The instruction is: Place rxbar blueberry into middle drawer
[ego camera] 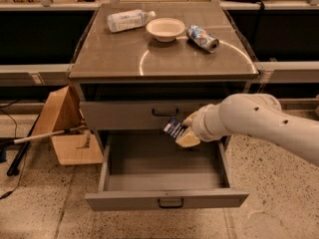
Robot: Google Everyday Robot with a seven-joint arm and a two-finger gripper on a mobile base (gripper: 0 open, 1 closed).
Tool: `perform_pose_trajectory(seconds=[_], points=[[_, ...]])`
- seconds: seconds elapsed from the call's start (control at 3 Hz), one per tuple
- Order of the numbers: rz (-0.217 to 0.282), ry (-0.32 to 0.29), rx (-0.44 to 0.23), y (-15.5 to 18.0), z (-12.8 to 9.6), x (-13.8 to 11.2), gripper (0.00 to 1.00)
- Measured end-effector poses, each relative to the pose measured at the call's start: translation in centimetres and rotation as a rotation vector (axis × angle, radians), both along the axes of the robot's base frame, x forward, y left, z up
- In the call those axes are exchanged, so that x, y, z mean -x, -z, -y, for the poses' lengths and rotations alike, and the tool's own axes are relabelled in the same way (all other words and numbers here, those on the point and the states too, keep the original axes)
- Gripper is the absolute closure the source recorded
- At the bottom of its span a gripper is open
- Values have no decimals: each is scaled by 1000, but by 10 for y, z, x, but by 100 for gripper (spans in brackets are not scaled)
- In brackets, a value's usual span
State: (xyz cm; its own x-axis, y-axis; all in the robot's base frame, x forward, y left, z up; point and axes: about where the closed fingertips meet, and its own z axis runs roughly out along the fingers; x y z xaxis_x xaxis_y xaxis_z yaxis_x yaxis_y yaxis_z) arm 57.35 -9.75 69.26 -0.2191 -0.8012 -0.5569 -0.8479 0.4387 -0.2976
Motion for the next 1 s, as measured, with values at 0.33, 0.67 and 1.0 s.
perform_pose_trajectory(seconds=[0.33,0.67,1.0], points=[[-21,30,-16,40,10,2,100],[-61,84,-16,83,21,4,100],[-83,116,-17,108,26,5,100]])
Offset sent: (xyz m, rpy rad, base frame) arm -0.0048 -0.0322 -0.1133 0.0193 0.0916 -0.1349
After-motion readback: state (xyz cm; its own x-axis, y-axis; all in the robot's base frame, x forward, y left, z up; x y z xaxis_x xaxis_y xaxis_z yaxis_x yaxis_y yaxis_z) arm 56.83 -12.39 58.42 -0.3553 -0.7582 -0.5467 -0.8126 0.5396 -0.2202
